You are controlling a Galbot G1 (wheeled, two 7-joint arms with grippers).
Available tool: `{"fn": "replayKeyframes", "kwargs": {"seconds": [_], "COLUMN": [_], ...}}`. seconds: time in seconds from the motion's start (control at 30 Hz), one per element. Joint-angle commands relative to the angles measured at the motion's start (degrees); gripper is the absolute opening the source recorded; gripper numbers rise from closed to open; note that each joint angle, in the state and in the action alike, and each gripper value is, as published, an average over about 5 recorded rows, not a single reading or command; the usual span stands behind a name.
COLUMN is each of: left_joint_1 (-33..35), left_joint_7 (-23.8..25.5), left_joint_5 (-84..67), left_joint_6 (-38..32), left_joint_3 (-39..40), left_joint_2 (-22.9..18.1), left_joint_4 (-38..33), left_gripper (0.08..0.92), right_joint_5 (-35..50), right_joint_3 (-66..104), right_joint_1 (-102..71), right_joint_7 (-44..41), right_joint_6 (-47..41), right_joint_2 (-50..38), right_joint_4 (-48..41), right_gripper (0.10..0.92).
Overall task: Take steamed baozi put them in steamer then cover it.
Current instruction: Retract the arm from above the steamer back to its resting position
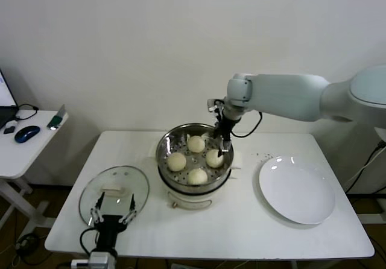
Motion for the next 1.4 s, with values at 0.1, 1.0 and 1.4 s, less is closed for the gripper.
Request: {"fn": "replayKeyframes", "kwargs": {"seconds": [0.1, 1.0, 1.4], "left_joint_1": [-0.08, -2.87, -4.01], "left_joint_7": [-0.04, 0.43, 3.24], "left_joint_5": [0.45, 6.28, 33.54], "left_joint_6": [0.16, -0.38, 1.31], "left_joint_3": [0.09, -2.84, -5.77], "left_joint_2": [0.17, 1.03, 3.0], "left_joint_4": [-0.06, 0.97, 0.94], "left_gripper": [0.823, 0.823, 0.823], "right_joint_5": [2.66, -9.52, -18.06], "right_joint_3": [6.98, 88.15, 127.31], "right_joint_1": [2.5, -75.43, -110.41], "right_joint_7": [4.71, 42.76, 42.43], "right_joint_6": [4.13, 26.1, 22.38], "right_joint_2": [-15.35, -45.14, -31.27], "right_joint_4": [5.57, 24.51, 30.29], "right_gripper": [0.823, 0.823, 0.823]}}
